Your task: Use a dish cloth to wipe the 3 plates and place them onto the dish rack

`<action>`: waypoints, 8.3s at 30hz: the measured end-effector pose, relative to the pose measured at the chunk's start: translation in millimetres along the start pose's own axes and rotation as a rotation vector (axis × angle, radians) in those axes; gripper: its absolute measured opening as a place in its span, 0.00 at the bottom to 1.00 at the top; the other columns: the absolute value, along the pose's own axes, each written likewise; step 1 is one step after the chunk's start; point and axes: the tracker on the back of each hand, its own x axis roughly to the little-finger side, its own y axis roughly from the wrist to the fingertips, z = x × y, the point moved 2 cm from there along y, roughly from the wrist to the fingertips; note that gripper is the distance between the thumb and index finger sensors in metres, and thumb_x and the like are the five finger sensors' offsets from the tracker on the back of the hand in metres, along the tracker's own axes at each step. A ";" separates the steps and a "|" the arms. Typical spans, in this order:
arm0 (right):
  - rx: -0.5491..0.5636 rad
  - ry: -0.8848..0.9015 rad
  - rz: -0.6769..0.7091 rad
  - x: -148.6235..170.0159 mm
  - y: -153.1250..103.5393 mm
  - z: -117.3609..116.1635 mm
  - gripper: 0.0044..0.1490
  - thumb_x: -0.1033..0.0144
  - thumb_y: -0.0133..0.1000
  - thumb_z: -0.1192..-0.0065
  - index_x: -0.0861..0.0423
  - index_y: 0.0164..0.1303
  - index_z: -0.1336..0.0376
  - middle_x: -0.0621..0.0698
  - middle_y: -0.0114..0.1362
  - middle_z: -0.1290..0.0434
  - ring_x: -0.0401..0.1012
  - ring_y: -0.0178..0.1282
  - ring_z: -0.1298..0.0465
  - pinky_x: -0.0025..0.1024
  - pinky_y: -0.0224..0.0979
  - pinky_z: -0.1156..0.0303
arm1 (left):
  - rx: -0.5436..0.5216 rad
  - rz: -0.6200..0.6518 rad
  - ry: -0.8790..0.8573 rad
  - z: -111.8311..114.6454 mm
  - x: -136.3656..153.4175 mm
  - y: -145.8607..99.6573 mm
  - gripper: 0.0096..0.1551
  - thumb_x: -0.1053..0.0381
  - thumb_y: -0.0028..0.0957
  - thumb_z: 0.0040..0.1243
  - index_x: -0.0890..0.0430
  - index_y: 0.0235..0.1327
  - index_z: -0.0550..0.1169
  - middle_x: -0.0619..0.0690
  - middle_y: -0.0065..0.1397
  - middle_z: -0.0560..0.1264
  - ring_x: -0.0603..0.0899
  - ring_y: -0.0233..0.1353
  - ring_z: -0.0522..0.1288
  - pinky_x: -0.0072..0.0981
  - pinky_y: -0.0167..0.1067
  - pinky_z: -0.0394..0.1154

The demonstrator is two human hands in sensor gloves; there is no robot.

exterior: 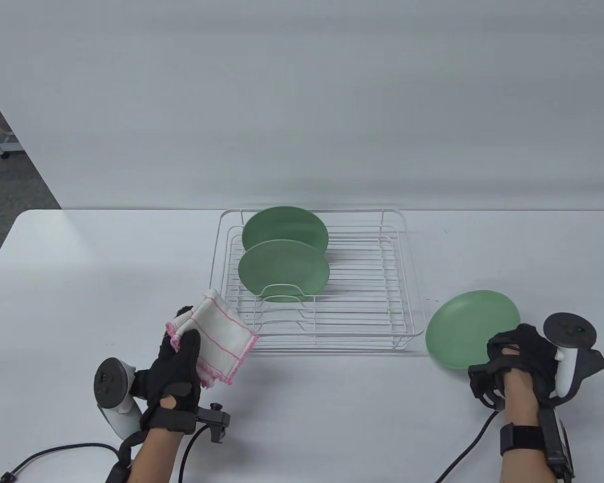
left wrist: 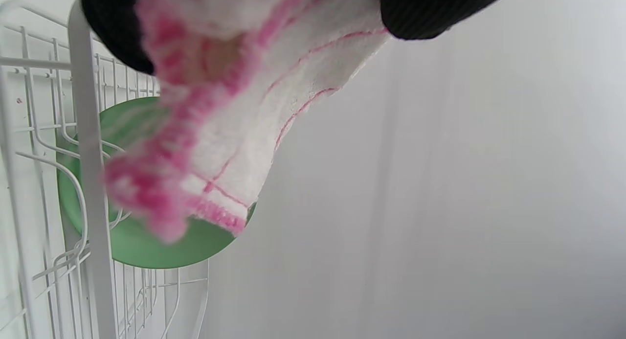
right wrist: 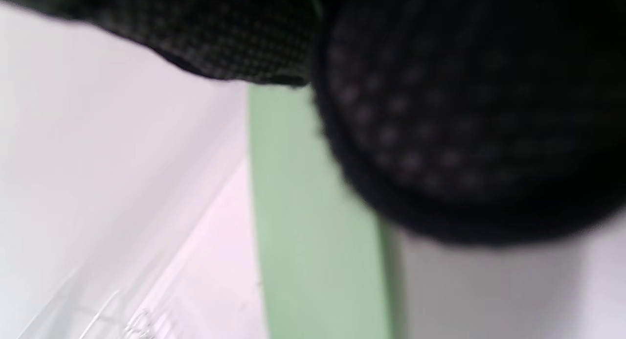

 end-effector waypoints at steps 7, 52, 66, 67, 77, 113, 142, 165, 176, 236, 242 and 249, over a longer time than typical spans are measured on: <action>0.336 -0.105 0.337 -80.8 -65.4 56.1 0.41 0.69 0.44 0.28 0.67 0.66 0.39 0.63 0.57 0.19 0.46 0.15 0.15 0.38 0.16 0.17 | 0.009 0.012 0.028 3.2 0.6 -0.7 0.38 0.41 0.56 0.53 0.52 0.78 0.60 0.64 0.78 0.66 0.73 0.71 0.73 0.67 0.63 0.73; -0.600 0.514 0.798 -89.7 -223.1 -109.9 0.43 0.60 0.45 0.30 0.71 0.64 0.37 0.74 0.51 0.21 0.46 0.14 0.16 0.40 0.14 0.19 | 0.427 0.437 1.244 135.4 12.6 -44.1 0.56 0.25 0.46 0.50 0.51 0.80 0.48 0.57 0.84 0.45 0.69 0.83 0.44 0.70 0.74 0.54; -0.717 0.668 0.651 -79.9 -197.9 -114.9 0.44 0.53 0.47 0.36 0.66 0.68 0.38 0.73 0.54 0.22 0.47 0.17 0.17 0.39 0.17 0.19 | 0.707 0.660 1.178 183.1 5.9 -83.4 0.65 0.21 0.44 0.51 0.53 0.76 0.36 0.59 0.82 0.36 0.70 0.82 0.37 0.72 0.74 0.48; -0.718 0.680 0.640 -79.0 -195.6 -113.2 0.44 0.53 0.47 0.36 0.66 0.68 0.39 0.72 0.54 0.22 0.47 0.17 0.17 0.39 0.17 0.19 | 0.693 0.681 1.185 184.5 4.8 -85.1 0.64 0.23 0.45 0.54 0.53 0.76 0.37 0.58 0.83 0.37 0.69 0.83 0.38 0.72 0.74 0.48; -0.596 0.732 0.587 -70.8 -169.3 -89.1 0.45 0.63 0.46 0.31 0.67 0.70 0.43 0.67 0.57 0.22 0.50 0.20 0.15 0.41 0.19 0.17 | 0.545 0.934 1.113 183.2 -16.5 -100.6 0.43 0.40 0.48 0.64 0.49 0.76 0.61 0.54 0.81 0.64 0.64 0.82 0.63 0.71 0.71 0.62; -0.671 0.625 0.665 -82.2 -201.5 -115.9 0.45 0.50 0.47 0.38 0.65 0.69 0.38 0.72 0.50 0.22 0.50 0.20 0.16 0.42 0.20 0.18 | 0.680 0.635 1.062 173.2 4.2 -75.5 0.58 0.21 0.42 0.42 0.49 0.79 0.44 0.55 0.85 0.43 0.66 0.85 0.43 0.71 0.74 0.53; -0.504 0.734 0.716 -74.9 -179.1 -71.9 0.41 0.58 0.46 0.33 0.67 0.66 0.36 0.71 0.48 0.20 0.53 0.19 0.15 0.45 0.19 0.18 | 0.497 0.624 1.289 133.5 -16.7 -53.6 0.41 0.35 0.49 0.56 0.46 0.77 0.64 0.50 0.83 0.62 0.61 0.85 0.58 0.68 0.74 0.58; -0.709 0.597 0.723 -90.4 -203.5 -113.8 0.43 0.52 0.47 0.39 0.64 0.68 0.36 0.72 0.51 0.21 0.54 0.23 0.15 0.47 0.23 0.18 | 0.694 0.641 1.172 171.5 -2.5 -78.7 0.59 0.21 0.41 0.42 0.49 0.78 0.42 0.55 0.84 0.40 0.66 0.84 0.42 0.71 0.74 0.54; -0.651 0.751 0.580 -71.9 -164.8 -88.1 0.43 0.58 0.48 0.35 0.66 0.69 0.41 0.69 0.53 0.20 0.55 0.25 0.15 0.48 0.25 0.18 | 0.660 0.872 1.212 184.9 -15.0 -104.0 0.52 0.35 0.46 0.64 0.48 0.78 0.53 0.52 0.85 0.55 0.63 0.85 0.54 0.72 0.74 0.56; -0.666 0.816 0.466 -55.5 -145.0 -78.4 0.44 0.56 0.48 0.35 0.67 0.69 0.41 0.69 0.54 0.21 0.54 0.27 0.14 0.47 0.27 0.17 | 0.560 0.806 1.349 163.5 -25.4 -86.6 0.43 0.43 0.49 0.64 0.45 0.77 0.60 0.49 0.82 0.63 0.60 0.84 0.62 0.69 0.73 0.60; -0.681 0.822 0.461 -55.1 -145.4 -79.3 0.44 0.56 0.48 0.35 0.68 0.69 0.41 0.70 0.53 0.21 0.51 0.23 0.15 0.43 0.23 0.18 | 0.492 0.716 1.355 139.4 -24.9 -64.6 0.41 0.43 0.50 0.62 0.44 0.77 0.60 0.49 0.83 0.62 0.61 0.84 0.60 0.68 0.73 0.60; -0.868 0.998 0.328 -49.5 -146.9 -85.7 0.54 0.56 0.48 0.32 0.66 0.75 0.54 0.67 0.62 0.28 0.46 0.26 0.17 0.38 0.26 0.18 | 0.333 0.554 0.983 105.4 -39.4 -45.1 0.38 0.44 0.52 0.59 0.47 0.76 0.62 0.53 0.81 0.66 0.64 0.81 0.68 0.68 0.71 0.66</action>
